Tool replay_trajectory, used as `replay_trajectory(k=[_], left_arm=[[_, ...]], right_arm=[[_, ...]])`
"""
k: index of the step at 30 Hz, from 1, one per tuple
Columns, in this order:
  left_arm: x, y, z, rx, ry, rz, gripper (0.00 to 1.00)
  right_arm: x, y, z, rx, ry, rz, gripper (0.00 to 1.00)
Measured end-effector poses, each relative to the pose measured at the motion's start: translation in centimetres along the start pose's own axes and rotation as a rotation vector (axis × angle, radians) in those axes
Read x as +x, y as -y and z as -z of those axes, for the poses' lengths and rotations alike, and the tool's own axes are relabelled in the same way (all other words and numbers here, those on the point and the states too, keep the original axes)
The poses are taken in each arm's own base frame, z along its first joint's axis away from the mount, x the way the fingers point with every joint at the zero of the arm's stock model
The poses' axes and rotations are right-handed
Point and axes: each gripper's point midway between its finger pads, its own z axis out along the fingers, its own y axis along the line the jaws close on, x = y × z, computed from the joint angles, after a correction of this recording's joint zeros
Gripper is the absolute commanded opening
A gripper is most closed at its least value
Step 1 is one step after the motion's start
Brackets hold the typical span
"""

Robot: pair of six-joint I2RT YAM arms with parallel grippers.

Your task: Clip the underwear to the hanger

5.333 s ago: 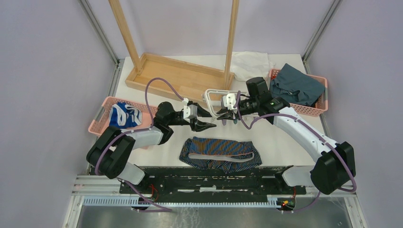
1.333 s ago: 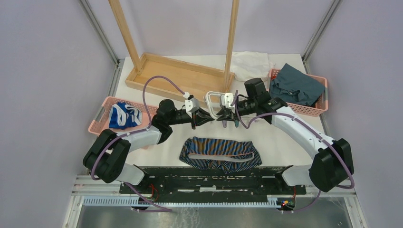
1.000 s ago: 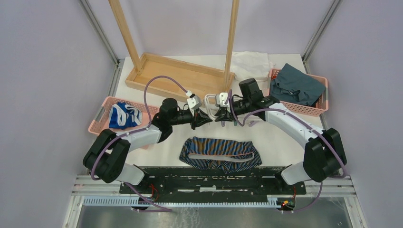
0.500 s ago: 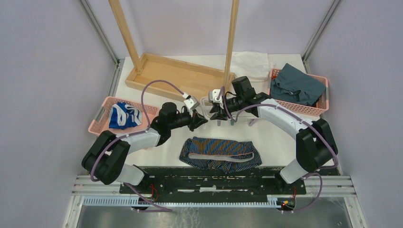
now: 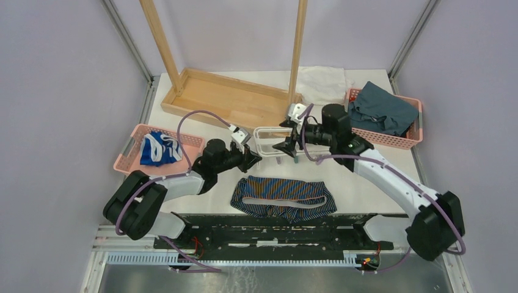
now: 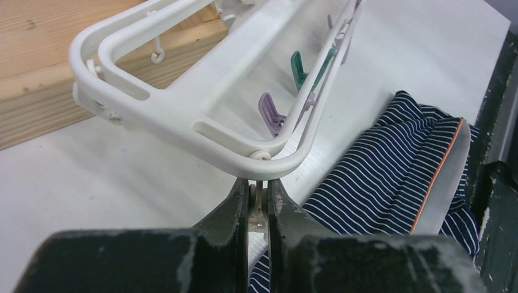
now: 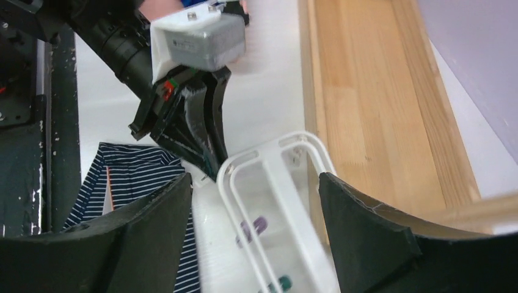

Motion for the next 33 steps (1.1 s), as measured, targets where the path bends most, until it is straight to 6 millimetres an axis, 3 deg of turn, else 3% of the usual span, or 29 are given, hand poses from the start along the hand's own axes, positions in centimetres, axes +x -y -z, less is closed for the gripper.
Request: replay_trajectory(k=[4,7,12,15,18,20,26,28,33], left_arm=[[-0.4,-0.7,0.2,-0.051,0.020,0.032,0.03],[-0.8,-0.9,0.3,-0.073,0.035,0.041,0.03],[-0.7,-1.1,0.7,-0.092,0.046,0.043,0.03],[-0.6,-1.1,0.8,-0.094,0.044,0.045,0.03],[-0.6,-1.2,0.8,-0.102,0.045,0.045,0.03],[-0.5,-1.3,0.9,-0.110,0.047,0.045,0.03],[-0.5,-1.9,1.4,-0.152,0.060,0.043,0.03],[-0.9,-2.0,1.6,-0.166,0.073,0.039,0.03],[-1.3,-2.4,2.1,-0.199,0.097,0.034,0.03]], right_arm=[[1.2,-0.5,2.2,0.140,0.028,-0.087,0.92],[2.7,0.3,2.8,0.257,0.028,-0.187,0.99],[4.4,2.0,4.3,0.445,0.041,-0.294,1.00],[4.5,2.2,5.2,0.491,0.055,-0.306,1.00],[4.0,1.5,4.8,0.478,0.049,-0.282,1.00],[3.9,-0.9,3.4,0.432,0.001,-0.210,1.00],[3.5,-11.2,-0.5,0.186,-0.088,0.113,0.97],[4.9,-14.3,-1.1,0.117,-0.124,0.255,0.96],[9.2,-17.9,-1.9,0.016,-0.220,0.426,0.95]])
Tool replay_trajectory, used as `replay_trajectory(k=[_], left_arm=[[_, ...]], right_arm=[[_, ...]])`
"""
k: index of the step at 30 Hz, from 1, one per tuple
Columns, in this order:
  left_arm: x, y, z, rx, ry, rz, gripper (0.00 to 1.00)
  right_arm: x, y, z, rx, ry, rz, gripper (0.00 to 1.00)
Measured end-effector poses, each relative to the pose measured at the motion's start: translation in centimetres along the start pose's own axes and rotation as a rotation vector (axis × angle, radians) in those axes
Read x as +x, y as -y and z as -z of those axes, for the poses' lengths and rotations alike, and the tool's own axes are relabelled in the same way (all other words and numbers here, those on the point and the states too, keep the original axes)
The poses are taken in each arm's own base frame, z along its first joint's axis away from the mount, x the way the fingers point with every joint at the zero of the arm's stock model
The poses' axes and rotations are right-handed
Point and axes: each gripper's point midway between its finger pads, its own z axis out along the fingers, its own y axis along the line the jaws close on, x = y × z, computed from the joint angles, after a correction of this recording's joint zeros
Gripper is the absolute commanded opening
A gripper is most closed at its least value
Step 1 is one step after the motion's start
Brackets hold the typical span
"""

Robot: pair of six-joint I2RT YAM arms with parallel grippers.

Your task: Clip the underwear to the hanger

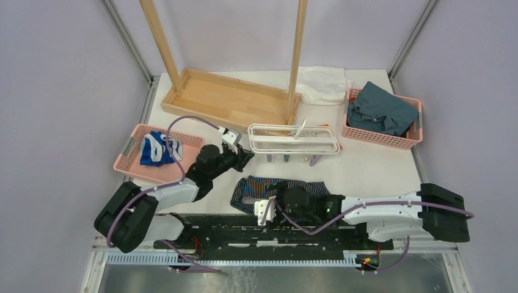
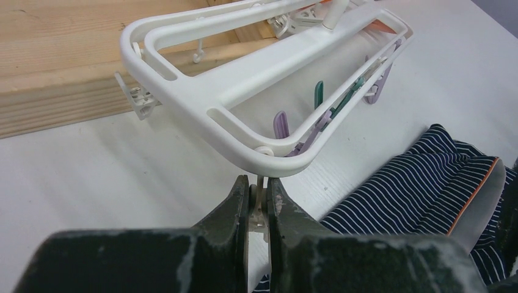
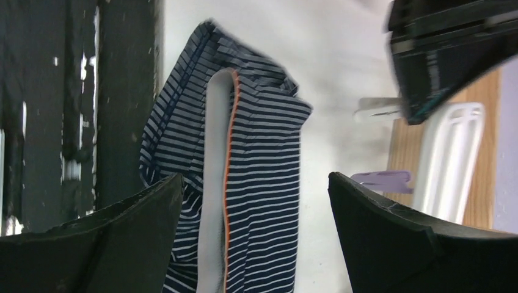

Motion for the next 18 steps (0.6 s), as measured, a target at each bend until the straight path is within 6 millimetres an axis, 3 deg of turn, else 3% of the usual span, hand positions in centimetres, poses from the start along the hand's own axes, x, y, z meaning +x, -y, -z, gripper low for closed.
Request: replay_trajectory(k=[5,13,18], left_arm=[[0.1,0.0,0.1,0.000,0.004,-0.001,0.03],[0.2,0.2,0.2,0.009,0.001,0.000,0.03],[0.3,0.2,0.1,0.010,-0.004,0.000,0.03]], right_arm=[[2.9,-2.5,-1.2,-0.061,-0.092,0.114,0.94],[4.4,-3.1,-2.5,-0.082,-0.143,0.198,0.86],[4.3,-3.3,-3.4,-0.085,-0.147,0.204,0.68]])
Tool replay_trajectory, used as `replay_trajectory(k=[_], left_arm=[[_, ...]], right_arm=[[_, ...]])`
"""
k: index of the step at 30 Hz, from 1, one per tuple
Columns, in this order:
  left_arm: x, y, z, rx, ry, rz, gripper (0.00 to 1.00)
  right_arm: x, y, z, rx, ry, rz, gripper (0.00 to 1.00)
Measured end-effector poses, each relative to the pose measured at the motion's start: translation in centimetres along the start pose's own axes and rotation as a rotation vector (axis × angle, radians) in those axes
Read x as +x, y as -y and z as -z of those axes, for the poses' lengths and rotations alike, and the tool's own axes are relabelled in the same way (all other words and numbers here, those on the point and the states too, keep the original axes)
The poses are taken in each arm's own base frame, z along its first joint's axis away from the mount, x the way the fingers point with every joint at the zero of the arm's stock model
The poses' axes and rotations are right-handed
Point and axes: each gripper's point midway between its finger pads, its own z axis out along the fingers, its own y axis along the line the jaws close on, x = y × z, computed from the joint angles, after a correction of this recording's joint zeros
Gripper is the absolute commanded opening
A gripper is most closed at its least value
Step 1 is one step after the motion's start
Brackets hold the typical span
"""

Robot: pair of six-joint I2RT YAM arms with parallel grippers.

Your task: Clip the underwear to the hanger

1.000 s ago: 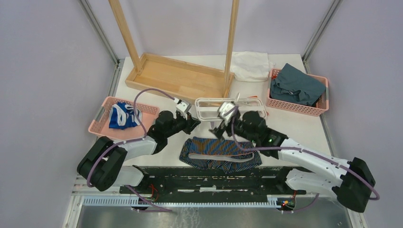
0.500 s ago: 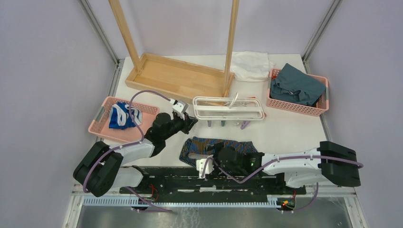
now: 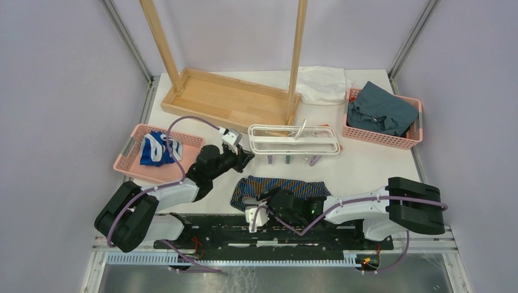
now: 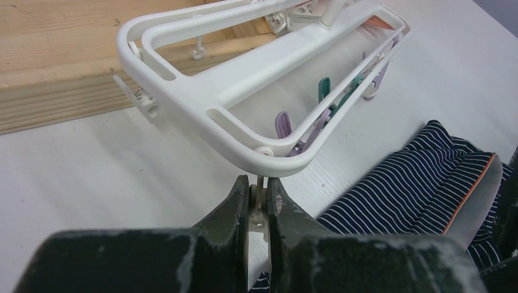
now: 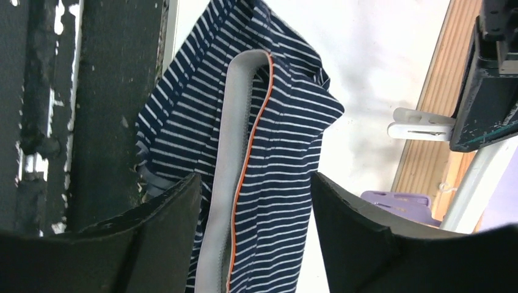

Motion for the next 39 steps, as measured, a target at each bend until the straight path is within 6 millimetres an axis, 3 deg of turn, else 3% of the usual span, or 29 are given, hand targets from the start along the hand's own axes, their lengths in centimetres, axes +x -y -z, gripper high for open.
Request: replay_trajectory(k=[11,16,20,39], left_arm=[[0.1,0.1,0.0,0.008,-0.003,0.000,0.03],[0.2,0.3,0.0,0.017,-0.009,0.001,0.03],[0.5,0.2,-0.1,0.017,-0.017,0.003,0.03],[0.7,0.3,-0.2,0.022,-0.026,0.005,0.03]], right_arm=[[-2.1,1.1,-0.5,0.028,0.063,-0.039,0.61],[-1.6,0.3,-1.2,0.006,0.048,-0.034,0.65],[-1.0,-0.2,-1.6,-0.010,0.027,-0.020,0.62],[0.2,-0.2,-1.6,-0.009,-0.023,0.050,0.59]])
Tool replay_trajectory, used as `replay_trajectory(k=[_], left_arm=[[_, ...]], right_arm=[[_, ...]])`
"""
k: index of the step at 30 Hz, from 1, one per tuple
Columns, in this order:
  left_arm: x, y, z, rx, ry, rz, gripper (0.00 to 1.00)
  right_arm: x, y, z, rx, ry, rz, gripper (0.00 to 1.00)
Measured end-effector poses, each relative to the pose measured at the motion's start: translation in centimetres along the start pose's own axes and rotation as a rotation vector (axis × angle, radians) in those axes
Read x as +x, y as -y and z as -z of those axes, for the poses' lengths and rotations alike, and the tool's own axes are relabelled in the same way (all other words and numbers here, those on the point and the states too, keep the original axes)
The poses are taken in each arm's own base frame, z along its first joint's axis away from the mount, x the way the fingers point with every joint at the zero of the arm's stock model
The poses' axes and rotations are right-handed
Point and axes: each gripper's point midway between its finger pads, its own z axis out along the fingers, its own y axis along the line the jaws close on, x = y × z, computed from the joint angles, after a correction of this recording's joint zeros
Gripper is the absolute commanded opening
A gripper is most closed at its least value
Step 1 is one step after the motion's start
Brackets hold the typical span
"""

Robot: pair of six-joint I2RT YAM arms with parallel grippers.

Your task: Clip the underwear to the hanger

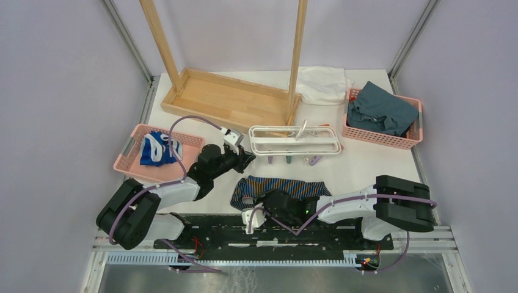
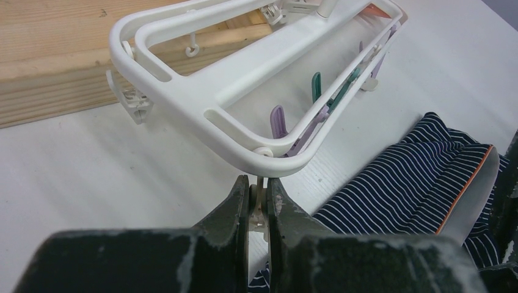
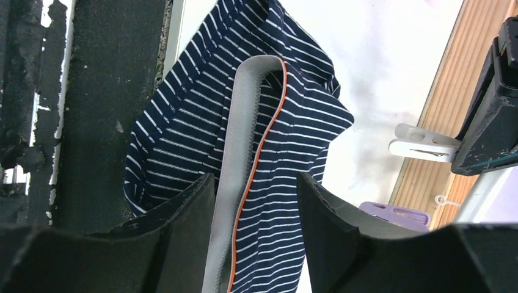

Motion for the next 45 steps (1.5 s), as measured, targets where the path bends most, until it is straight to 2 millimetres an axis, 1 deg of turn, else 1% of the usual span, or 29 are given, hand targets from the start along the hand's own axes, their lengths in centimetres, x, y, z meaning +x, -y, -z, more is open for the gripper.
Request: replay_trajectory(k=[2,6,14,17,25,27,30,33,37,45], left_arm=[[0.0,0.0,0.0,0.000,0.000,0.000,0.03],[0.1,0.0,-0.1,0.000,-0.003,0.001,0.03],[0.2,0.2,-0.1,0.016,-0.010,0.001,0.03],[0.1,0.3,-0.2,0.017,-0.008,0.001,0.03],[-0.1,0.3,-0.2,0.018,-0.007,0.001,0.03],[0.0,0.3,-0.2,0.020,-0.010,0.001,0.03],[0.1,0.3,-0.2,0.020,-0.015,0.003,0.03],[0.2,0.3,-0.2,0.020,-0.020,0.004,0.03],[0.2,0.3,-0.2,0.021,-0.021,0.004,0.03],[0.2,0.3,-0.2,0.021,-0.022,0.004,0.03]], right_arm=[[0.1,-0.1,0.0,-0.003,-0.003,0.002,0.57],[0.3,0.1,0.0,0.006,-0.015,0.006,0.49],[0.2,1.4,0.1,0.067,-0.023,0.018,0.45],[0.3,1.5,0.1,0.074,-0.026,0.018,0.44],[0.6,0.9,-0.8,0.067,-0.035,0.009,0.41],[0.7,0.8,-1.0,0.067,-0.034,0.004,0.43],[0.6,0.4,-1.5,0.064,-0.034,0.006,0.44],[0.1,0.0,-2.0,0.065,-0.026,0.014,0.44],[-0.4,0.1,-2.5,0.084,-0.017,0.024,0.43],[-1.5,1.1,-2.7,0.144,0.011,0.026,0.42]])
